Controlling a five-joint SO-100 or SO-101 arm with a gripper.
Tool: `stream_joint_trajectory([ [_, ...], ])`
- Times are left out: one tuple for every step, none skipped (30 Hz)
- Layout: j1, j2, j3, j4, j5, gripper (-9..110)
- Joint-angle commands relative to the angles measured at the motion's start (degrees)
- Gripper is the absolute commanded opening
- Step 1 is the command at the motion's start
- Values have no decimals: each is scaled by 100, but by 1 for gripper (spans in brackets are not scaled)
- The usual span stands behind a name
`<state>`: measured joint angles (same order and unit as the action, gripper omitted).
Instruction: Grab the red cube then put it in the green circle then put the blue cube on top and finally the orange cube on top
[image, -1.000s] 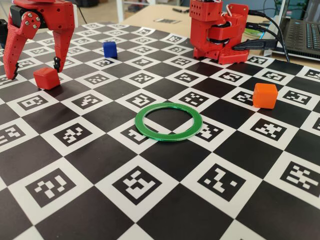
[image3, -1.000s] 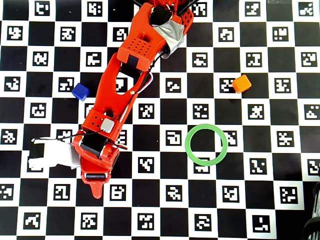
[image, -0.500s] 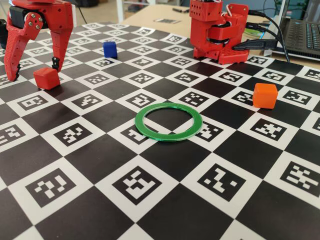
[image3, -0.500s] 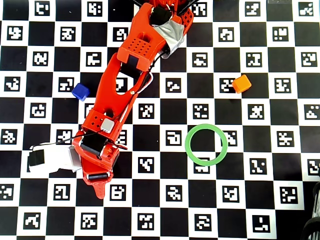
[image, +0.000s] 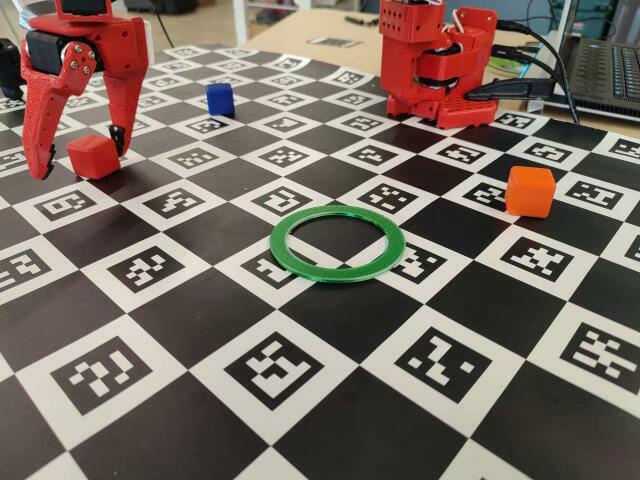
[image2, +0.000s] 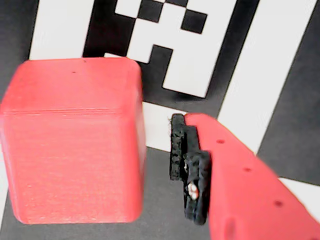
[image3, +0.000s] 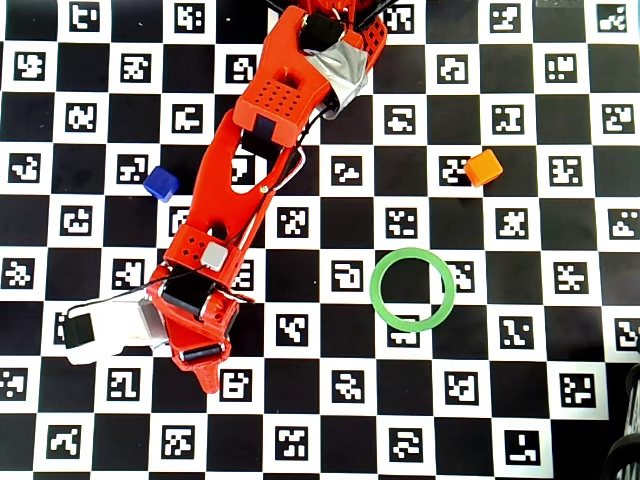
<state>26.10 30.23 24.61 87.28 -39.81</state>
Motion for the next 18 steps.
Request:
stream_joint_trajectory([
  [-9, 299, -79, -79, 9, 42],
  [-9, 299, -79, -88, 35, 41],
  [-9, 299, -70, -105, 53, 41],
  [-9, 299, -62, -114, 97, 40],
  [-9, 299, -44, -149, 158, 39],
  [-9, 308, -26, -167, 176, 37],
  [-18, 308, 0, -167, 167, 34],
  [-26, 316, 18, -167, 141, 32],
  [-26, 316, 26, -176, 141, 29],
  [-26, 316, 26, -176, 149, 26],
  [-26, 316, 26, -176, 158, 24],
  [-26, 316, 26, -176, 158, 21],
  [-26, 316, 26, -185, 167, 19],
  [-26, 325, 35, -185, 167, 17],
  [-26, 325, 35, -185, 176, 16],
  [-26, 334, 35, -193, 176, 14],
  [-26, 352, 53, -202, 202, 12],
  [-26, 369, 62, -211, 220, 11],
])
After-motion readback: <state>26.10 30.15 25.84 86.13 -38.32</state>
